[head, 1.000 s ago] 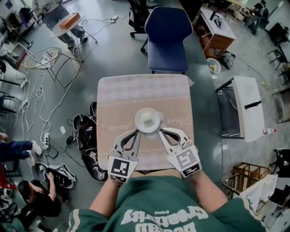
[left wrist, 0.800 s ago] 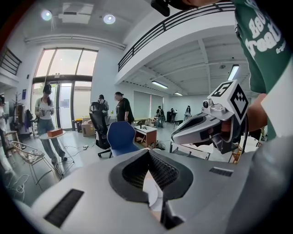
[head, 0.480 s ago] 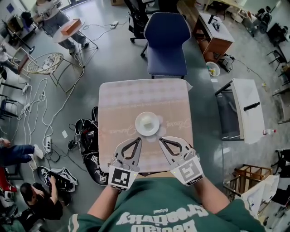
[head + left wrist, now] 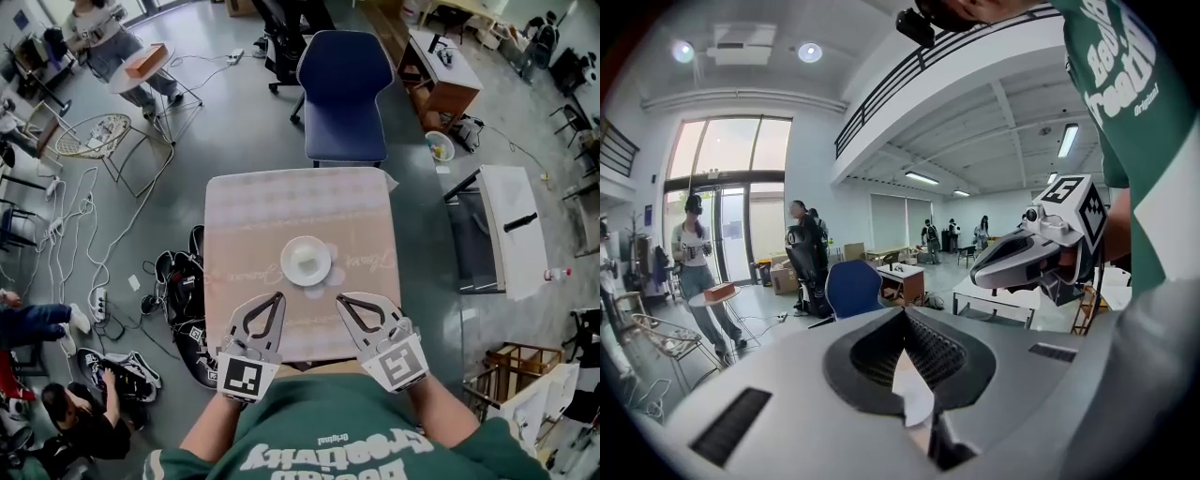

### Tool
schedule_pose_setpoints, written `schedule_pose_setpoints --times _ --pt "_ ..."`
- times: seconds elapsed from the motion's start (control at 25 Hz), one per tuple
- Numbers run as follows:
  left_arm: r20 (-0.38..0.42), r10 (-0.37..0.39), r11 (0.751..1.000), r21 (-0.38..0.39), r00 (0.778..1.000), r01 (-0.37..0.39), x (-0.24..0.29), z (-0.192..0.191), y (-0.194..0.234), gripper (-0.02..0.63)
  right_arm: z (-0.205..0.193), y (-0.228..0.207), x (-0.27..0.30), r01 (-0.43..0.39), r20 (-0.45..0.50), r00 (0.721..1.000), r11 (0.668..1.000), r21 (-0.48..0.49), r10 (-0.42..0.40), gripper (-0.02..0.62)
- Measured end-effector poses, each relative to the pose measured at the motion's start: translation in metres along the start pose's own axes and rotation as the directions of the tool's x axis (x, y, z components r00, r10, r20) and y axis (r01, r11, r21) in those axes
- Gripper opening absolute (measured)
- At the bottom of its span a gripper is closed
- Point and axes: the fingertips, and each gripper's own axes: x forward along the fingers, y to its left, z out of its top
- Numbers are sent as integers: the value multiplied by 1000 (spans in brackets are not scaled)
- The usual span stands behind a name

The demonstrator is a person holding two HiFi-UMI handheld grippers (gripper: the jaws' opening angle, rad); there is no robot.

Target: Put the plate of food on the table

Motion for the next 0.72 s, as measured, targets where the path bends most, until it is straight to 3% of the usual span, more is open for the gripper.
schedule_pose_setpoints --times 0.72 --pt "0 8 1000 29 1000 -8 1 2 0 9 12 -5 4 16 19 1000 1000 -9 -16 14"
